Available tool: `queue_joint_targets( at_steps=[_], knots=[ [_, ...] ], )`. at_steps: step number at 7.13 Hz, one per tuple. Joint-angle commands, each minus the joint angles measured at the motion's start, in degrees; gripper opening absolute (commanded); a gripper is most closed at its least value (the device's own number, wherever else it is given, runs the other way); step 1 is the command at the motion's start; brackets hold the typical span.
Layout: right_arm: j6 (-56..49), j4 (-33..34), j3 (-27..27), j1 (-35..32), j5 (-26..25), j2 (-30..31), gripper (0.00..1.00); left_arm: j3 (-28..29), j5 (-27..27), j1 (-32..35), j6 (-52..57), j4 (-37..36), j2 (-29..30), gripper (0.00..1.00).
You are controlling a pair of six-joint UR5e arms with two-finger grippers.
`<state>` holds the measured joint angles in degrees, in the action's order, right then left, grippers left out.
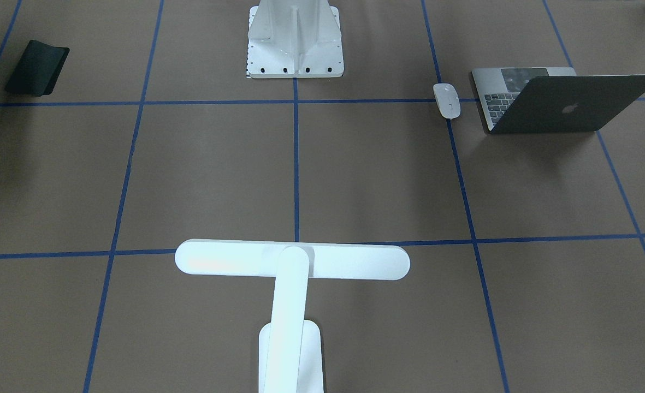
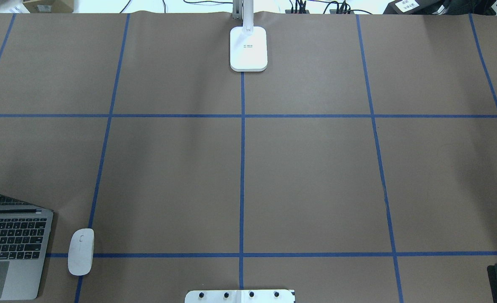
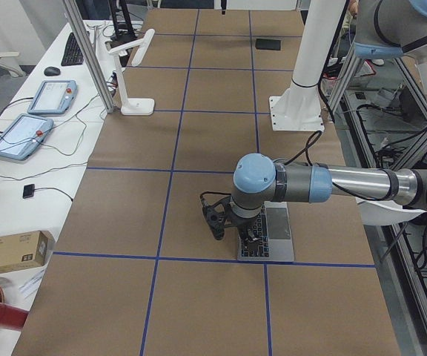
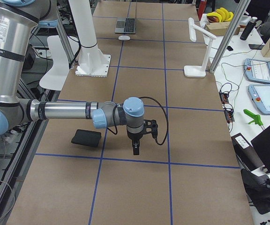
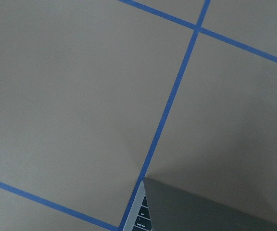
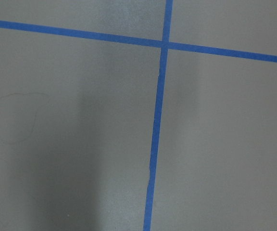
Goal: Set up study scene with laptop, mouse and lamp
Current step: 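Move the left gripper over the grey laptop's open screen edge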
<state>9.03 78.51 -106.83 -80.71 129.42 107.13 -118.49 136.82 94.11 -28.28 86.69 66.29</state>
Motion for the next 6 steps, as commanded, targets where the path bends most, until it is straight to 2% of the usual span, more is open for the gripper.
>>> queue_joint_targets(
  at_steps=[1, 5, 6],
  knots=[
    [0.2, -3.1, 0.0, -0.1, 1.6, 2.7, 1.0, -0.7, 2.6, -0.1, -10.2, 0.1, -0.1, 1.0],
    [0.5, -4.9, 0.0, -0.1, 2.8, 4.1, 1.0, -3.9, 3.7, -0.2, -29.6, 1.7, -1.3, 1.0],
    [0.3, -4.9, 0.0, -0.1, 2.9, 4.3, 1.0, -3.9, 3.7, -0.4, -30.8, 1.9, -1.8, 1.0]
  ],
)
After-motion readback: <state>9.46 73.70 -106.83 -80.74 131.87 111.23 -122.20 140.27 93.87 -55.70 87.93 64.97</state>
